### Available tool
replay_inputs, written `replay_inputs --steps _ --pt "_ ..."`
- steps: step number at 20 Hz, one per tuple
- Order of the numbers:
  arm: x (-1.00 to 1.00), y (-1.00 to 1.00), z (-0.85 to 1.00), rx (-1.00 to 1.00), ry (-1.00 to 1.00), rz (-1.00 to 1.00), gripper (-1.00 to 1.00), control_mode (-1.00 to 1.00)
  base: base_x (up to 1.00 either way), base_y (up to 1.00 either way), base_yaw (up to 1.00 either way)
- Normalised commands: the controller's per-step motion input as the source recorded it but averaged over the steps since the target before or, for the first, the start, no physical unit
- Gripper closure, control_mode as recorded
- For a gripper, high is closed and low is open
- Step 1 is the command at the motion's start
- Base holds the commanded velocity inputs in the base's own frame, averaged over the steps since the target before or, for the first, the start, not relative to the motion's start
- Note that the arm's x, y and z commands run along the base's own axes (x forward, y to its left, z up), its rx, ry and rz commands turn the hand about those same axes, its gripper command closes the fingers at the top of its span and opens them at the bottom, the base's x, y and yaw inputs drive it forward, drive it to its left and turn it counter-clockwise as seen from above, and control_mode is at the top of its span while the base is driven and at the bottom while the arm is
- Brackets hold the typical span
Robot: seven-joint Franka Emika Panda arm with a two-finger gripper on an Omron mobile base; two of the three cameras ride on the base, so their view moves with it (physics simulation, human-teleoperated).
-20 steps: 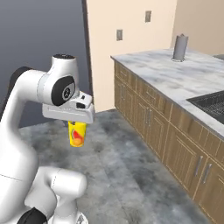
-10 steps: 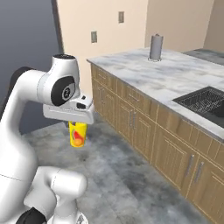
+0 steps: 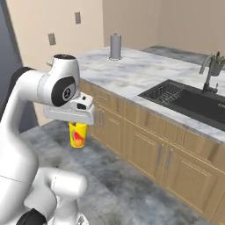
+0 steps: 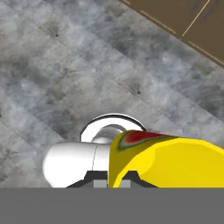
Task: Pick the cup and bowl from the counter and place them on the counter next to the sink.
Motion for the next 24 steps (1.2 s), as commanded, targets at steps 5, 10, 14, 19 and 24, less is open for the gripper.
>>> replay_inputs --steps 5,10,14,19,24 --pt "0.0 0.0 0.0 0.0 0.0 0.0 1.0 1.0 0.57 0.0 -0.37" --pt "0.0 0.0 0.0 0.0 0.0 0.0 1.0 1.0 0.66 0.16 -0.26" --pt "0.0 0.0 0.0 0.0 0.0 0.0 1.0 1.0 0.54 0.29 -0.15" --pt "0.0 0.0 0.0 0.0 0.0 0.0 1.0 1.0 0.71 0.52 -0.07" --pt "0.0 0.0 0.0 0.0 0.0 0.0 1.0 1.0 0.88 0.5 -0.09"
